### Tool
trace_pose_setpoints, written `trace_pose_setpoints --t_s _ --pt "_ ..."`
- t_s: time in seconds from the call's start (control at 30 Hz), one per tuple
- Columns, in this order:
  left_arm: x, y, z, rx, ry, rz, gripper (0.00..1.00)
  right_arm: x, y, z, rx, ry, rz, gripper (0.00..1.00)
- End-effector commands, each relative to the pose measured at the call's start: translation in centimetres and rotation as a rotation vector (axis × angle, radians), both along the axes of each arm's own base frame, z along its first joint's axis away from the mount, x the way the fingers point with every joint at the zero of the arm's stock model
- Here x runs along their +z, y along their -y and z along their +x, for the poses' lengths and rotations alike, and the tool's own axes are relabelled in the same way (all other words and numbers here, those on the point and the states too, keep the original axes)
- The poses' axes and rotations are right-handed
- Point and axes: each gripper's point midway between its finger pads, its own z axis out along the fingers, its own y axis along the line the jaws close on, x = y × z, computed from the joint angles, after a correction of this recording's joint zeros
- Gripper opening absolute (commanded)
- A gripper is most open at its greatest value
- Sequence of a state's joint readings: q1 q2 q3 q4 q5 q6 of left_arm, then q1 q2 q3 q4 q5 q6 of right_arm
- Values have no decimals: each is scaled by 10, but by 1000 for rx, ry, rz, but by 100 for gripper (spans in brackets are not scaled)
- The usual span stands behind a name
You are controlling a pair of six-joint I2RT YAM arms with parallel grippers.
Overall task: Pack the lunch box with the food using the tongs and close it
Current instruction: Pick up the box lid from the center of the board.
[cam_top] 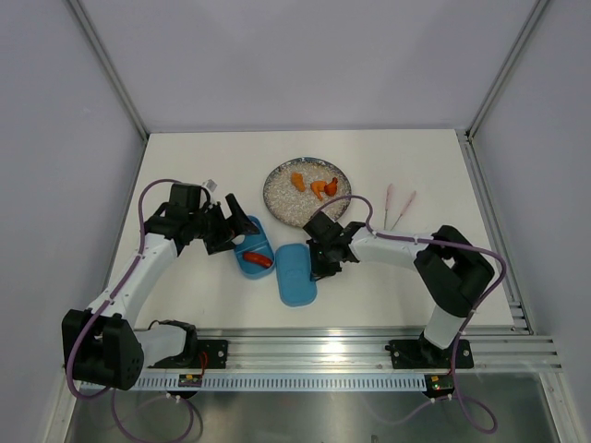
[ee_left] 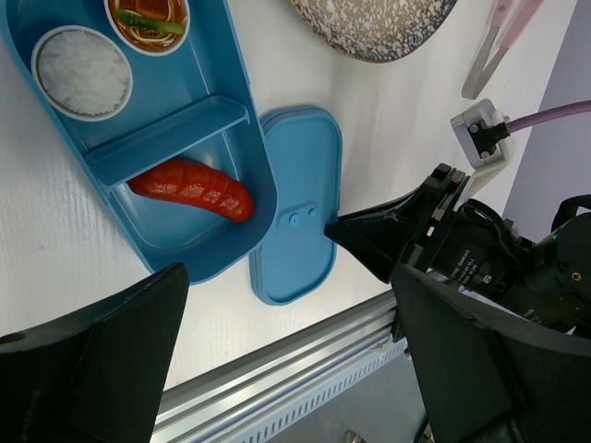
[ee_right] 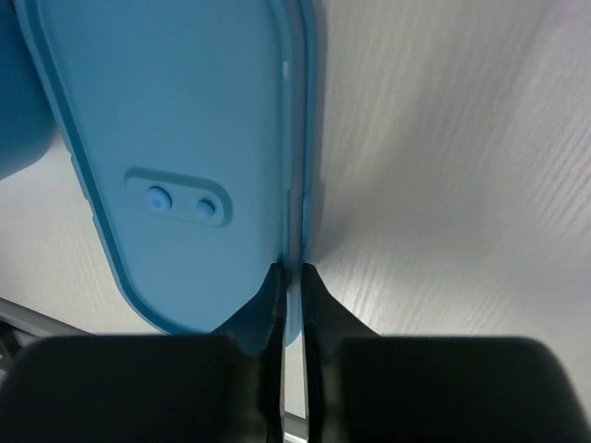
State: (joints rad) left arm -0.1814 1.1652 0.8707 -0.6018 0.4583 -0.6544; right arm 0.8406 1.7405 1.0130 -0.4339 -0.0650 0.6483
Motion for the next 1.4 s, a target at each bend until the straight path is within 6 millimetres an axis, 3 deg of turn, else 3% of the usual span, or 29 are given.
trace_pose_setpoints --t_s 0.0,0.03,0.3,0.4,0.6,0.9,1.03,1.37 --pt "18 -1 11 2 70 4 96 -14 15 3 -32 45 -92 5" --pt "17 -2 12 4 68 5 96 -6 17 5 -41 66 -83 0" --pt "15 3 8 -27 62 -5 96 44 31 7 -98 169 -37 0" --pt "11 10 4 -49 51 -21 96 55 33 8 -111 186 -25 0" --pt "-4 38 -11 -143 2 -85 96 81 25 16 -132 230 32 0" --pt "-12 59 -15 -209 -11 -151 96 120 10 28 -140 297 122 0" --pt "-20 68 -18 -226 -26 -190 96 132 2 31 -133 311 164 0" --pt "-15 90 -17 -259 6 -300 92 150 -11 28 -106 307 250 0"
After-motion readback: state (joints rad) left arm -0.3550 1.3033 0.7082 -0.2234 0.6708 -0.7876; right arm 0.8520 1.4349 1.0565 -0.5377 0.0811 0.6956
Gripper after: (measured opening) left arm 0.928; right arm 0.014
